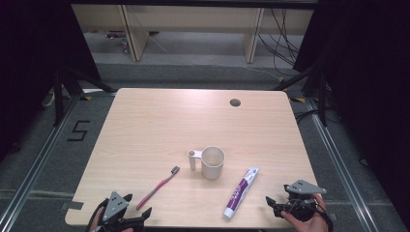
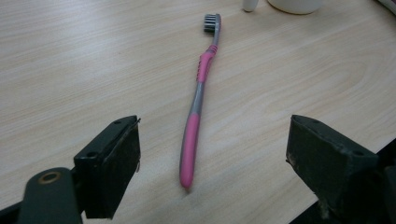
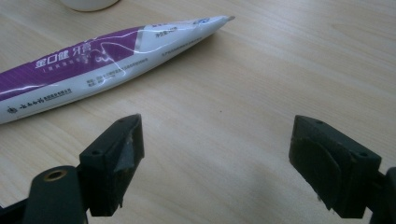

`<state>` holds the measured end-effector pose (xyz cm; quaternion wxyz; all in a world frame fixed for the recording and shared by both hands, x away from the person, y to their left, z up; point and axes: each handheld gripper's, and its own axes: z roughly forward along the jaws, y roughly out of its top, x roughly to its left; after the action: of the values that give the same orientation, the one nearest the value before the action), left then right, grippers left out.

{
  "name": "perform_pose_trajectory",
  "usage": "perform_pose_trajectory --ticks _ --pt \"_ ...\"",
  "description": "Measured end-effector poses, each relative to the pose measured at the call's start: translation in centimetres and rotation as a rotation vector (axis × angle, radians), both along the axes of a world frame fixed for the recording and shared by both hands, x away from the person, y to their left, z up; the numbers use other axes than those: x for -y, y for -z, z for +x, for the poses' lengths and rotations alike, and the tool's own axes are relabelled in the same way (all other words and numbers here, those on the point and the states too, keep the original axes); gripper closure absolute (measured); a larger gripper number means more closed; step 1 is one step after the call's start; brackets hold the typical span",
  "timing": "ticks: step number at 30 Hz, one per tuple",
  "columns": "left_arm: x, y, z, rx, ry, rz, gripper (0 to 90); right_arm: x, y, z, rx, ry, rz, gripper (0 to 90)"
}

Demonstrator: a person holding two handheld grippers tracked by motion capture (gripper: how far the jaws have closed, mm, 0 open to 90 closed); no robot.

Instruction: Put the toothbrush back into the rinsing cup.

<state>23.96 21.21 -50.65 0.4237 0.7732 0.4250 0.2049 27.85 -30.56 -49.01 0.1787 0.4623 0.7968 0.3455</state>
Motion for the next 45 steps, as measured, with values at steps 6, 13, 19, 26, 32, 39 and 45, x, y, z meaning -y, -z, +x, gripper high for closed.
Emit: perform_pose_trajectory --ticks 6,13,19,26,32,39,45 --pt "0.1 0.1 -0.1 -0.02 -0.02 -0.008 17.1 0.1 0.1 0.2 0.018 -0.043 -0.031 19.8" --pt "0.0 -0.1 0.1 0.015 0.009 0.026 16.0 -0.2 0.0 0.1 0.009 -0.023 -0.007 20.5" --pt "0.0 -0.2 0.1 0.009 0.012 0.041 15.7 -0.2 0.1 0.2 0.028 -0.04 -0.021 20.7" --pt "0.2 -0.3 0.4 -0.005 0.043 0.107 19.7 -0.5 -0.1 -0.3 -0.019 0.015 0.004 20.7" --pt "0.3 -0.4 0.7 -0.044 0.032 0.124 22.9 -0.3 -0.1 -0.1 0.012 -0.007 -0.019 21.2" --pt "0.3 -0.9 1.3 -0.059 0.046 0.128 29.5 -0.4 0.0 0.1 0.003 -0.035 -0.022 21.3" --pt "0.8 -1.1 2.2 -0.083 0.079 0.195 33.0 -0.5 0.1 0.0 0.006 -0.032 -0.024 21.4"
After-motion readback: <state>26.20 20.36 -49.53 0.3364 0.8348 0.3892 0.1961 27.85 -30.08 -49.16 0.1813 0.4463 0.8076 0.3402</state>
